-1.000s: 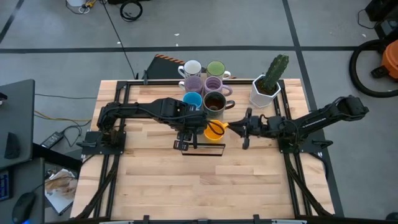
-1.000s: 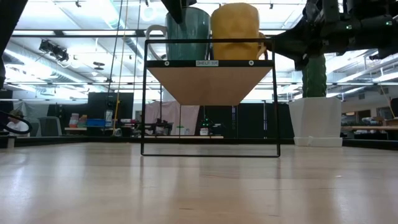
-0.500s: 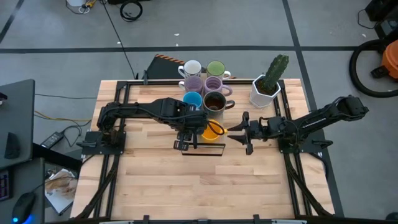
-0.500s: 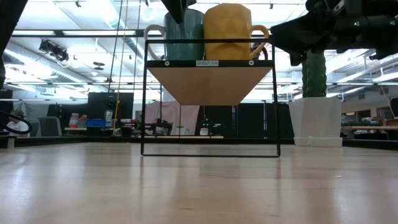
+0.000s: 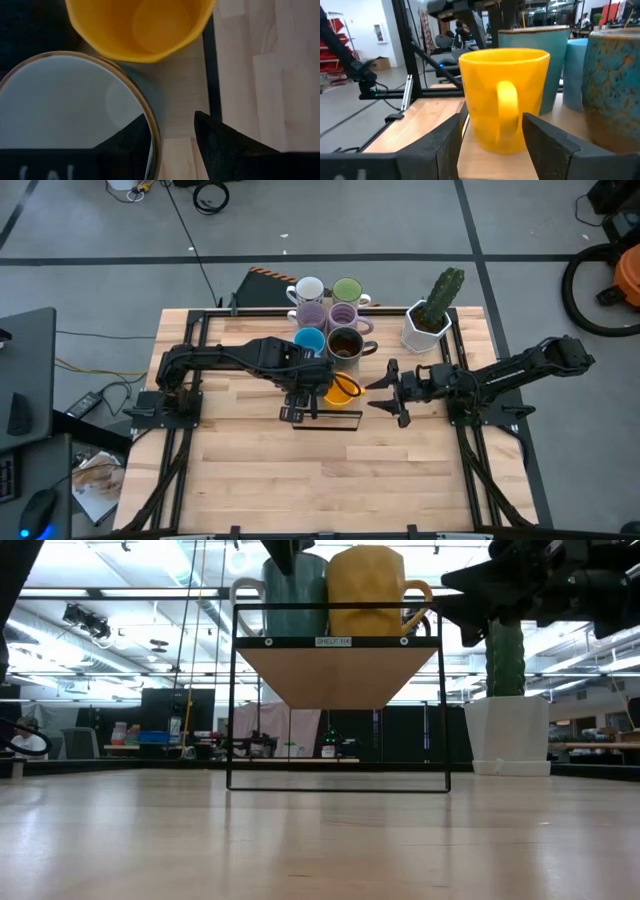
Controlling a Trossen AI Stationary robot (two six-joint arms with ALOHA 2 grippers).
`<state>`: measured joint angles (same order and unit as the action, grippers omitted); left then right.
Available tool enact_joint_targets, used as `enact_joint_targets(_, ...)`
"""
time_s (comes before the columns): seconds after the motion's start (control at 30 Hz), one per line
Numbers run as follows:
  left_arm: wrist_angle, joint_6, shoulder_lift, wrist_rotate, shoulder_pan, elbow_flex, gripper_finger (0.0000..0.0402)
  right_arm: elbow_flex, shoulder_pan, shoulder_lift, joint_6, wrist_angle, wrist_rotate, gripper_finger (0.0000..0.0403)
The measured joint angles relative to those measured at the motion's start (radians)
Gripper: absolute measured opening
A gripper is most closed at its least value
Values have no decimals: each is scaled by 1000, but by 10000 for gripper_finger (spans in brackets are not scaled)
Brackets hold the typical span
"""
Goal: Place coffee mugs
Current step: Adjust the yellow mug on the shelf
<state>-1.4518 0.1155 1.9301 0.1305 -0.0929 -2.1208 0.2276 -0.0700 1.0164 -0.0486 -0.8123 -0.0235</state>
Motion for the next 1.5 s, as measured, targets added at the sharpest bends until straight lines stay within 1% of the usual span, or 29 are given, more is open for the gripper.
enact_joint_targets(0.2, -5, 15, 0, -4, -19, 0, 156, 0, 0, 0, 0, 13, 27, 207)
enact_joint_targets(0.23, -5, 25, 0, 5, -22, 0, 156, 0, 0, 0, 0, 13, 28, 206)
enact_joint_targets(0.33, -5, 34, 0, 73, -25, 0, 156, 0, 0, 0, 1, 13, 30, 206)
enact_joint_targets(0.47, -4, 30, 0, 89, -23, 0, 163, 0, 0, 0, 0, 13, 30, 206)
enact_joint_targets(0.6, 0, 26, 0, 90, -29, 0, 185, 0, 0, 0, 0, 13, 32, 206)
enact_joint_targets(0.8, 13, -13, -37, 91, -31, 0, 237, 0, 0, -20, 16, 21, 67, 206)
enact_joint_targets(0.9, 22, -32, -63, 99, -30, 0, 257, 0, 0, -52, 18, 61, 68, 206)
enact_joint_targets(0.97, 40, -32, -80, 125, -33, 0, 264, 0, 0, -75, 18, 97, 68, 206)
enact_joint_targets(1.07, 78, -19, -97, 189, -48, -1, 265, 1, -1, -99, 18, 132, 85, 206)
enact_joint_targets(1.17, 145, 56, -100, 250, -77, -1, 260, 0, -1, -112, 18, 149, 86, 206)
enact_joint_targets(1.3, 229, 135, -90, 282, -129, -1, 255, 0, -2, -119, 18, 161, 88, 206)
enact_joint_targets(1.4, 254, 129, -61, 313, -160, -1, 254, 0, -4, -119, 18, 160, 125, 206)
enact_joint_targets(1.5, 257, 76, -31, 332, -175, 0, 254, 0, -4, -121, 18, 166, 142, 206)
